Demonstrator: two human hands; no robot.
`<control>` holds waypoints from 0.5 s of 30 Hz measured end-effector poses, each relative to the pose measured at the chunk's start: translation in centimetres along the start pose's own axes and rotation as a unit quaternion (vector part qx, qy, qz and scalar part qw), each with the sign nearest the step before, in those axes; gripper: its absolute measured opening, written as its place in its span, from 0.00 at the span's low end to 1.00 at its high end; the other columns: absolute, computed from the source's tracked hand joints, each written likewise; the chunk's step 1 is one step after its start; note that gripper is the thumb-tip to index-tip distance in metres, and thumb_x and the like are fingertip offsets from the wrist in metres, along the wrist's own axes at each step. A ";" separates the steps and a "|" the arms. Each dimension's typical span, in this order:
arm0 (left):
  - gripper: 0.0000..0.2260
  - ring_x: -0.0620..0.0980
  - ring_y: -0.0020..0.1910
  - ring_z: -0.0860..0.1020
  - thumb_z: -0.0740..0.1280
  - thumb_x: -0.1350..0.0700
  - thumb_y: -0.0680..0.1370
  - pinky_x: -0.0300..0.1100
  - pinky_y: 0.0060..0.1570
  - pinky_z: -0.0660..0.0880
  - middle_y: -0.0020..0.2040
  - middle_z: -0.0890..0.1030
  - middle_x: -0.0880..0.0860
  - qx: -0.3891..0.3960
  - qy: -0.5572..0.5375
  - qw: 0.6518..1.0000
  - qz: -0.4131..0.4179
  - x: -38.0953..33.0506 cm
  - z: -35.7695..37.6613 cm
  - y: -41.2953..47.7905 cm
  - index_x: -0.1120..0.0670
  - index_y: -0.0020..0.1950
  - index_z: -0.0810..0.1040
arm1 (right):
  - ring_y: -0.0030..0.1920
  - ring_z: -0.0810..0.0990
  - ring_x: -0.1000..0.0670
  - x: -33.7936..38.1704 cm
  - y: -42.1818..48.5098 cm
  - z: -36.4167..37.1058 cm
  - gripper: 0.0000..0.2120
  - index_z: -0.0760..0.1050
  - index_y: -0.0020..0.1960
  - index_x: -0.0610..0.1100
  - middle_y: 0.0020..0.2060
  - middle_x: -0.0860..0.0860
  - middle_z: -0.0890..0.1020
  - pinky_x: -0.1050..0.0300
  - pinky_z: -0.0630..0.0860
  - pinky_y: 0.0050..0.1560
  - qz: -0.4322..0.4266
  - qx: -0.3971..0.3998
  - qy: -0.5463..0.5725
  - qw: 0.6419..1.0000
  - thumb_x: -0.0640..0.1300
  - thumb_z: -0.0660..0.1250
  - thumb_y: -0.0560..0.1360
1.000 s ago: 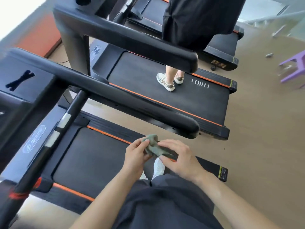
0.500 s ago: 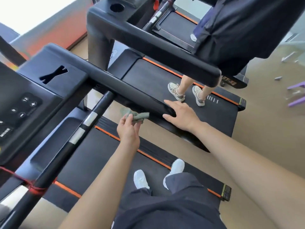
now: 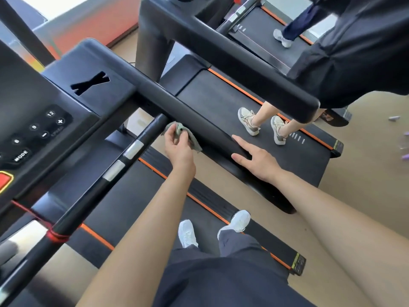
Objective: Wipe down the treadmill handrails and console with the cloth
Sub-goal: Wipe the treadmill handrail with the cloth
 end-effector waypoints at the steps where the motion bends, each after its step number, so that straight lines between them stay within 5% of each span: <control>1: 0.11 0.46 0.60 0.80 0.67 0.58 0.83 0.49 0.64 0.78 0.62 0.81 0.48 -0.006 -0.019 1.000 -0.003 -0.1 0.0 0.3 0.47 0.63 0.78 | 0.72 0.69 0.48 0.0 0.0 0.0 0.28 0.51 0.74 0.76 0.73 0.59 0.71 0.44 0.68 0.68 0.000 0.000 0.000 1.000 0.68 0.58 0.78; 6: 0.11 0.43 0.59 0.80 0.64 0.53 0.84 0.44 0.59 0.80 0.62 0.81 0.47 -0.016 -0.087 0.996 -0.017 0.1 0.0 0.3 0.50 0.66 0.80 | 0.72 0.70 0.48 -0.1 0.0 -0.1 0.28 0.51 0.74 0.76 0.73 0.60 0.71 0.42 0.69 0.68 -0.001 -0.004 -0.001 1.000 0.68 0.59 0.78; 15: 0.13 0.48 0.64 0.79 0.72 0.60 0.80 0.43 0.54 0.81 0.66 0.79 0.49 -0.012 -0.016 0.998 -0.053 5.2 -0.2 -1.9 0.49 0.62 0.79 | 0.70 0.71 0.48 -0.2 0.1 0.2 0.27 0.50 0.74 0.76 0.72 0.59 0.72 0.41 0.70 0.67 -0.001 -0.011 -0.008 1.000 0.69 0.58 0.78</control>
Point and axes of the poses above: each hand's wrist, its own y-axis towards the middle knuckle, its own z-axis out of the palm, x = y × z, the point moved 3 cm from there along y, towards the middle knuckle
